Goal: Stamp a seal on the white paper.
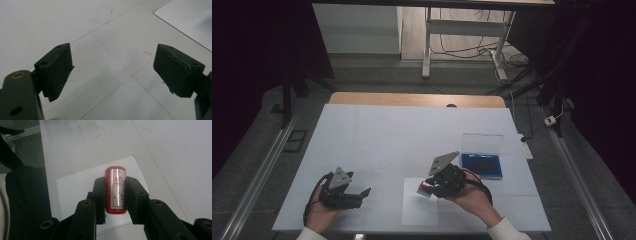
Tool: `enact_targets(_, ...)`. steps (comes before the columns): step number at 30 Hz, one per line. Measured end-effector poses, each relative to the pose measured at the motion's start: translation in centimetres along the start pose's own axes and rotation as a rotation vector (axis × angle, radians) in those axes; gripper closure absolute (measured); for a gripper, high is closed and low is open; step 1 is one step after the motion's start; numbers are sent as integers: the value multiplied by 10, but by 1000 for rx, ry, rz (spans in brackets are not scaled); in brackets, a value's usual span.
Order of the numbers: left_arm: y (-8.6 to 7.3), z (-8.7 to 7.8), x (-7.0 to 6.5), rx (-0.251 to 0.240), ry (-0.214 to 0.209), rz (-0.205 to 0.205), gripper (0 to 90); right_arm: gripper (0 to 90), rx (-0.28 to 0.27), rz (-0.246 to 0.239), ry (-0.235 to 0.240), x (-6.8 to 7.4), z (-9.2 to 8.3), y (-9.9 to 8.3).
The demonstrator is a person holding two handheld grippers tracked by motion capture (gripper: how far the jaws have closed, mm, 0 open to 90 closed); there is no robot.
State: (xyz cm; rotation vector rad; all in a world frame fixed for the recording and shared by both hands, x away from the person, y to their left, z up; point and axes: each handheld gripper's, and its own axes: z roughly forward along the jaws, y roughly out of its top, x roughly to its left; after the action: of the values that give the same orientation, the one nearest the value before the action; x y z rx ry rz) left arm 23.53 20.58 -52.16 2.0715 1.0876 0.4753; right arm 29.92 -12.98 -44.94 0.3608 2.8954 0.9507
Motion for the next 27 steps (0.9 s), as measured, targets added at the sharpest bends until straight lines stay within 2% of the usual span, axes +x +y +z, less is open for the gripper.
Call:
enact_targets(4,0,-1,0,-1,-1,0,159,699,39,-28,-8,4,5,3)
enact_targets(8,0,0,0,2,-1,3,159,699,48,-42,-2,7,9,6)
enact_targets(27,0,0,-1,4,-4,4,160,699,106,-26,-6,7,23,7)
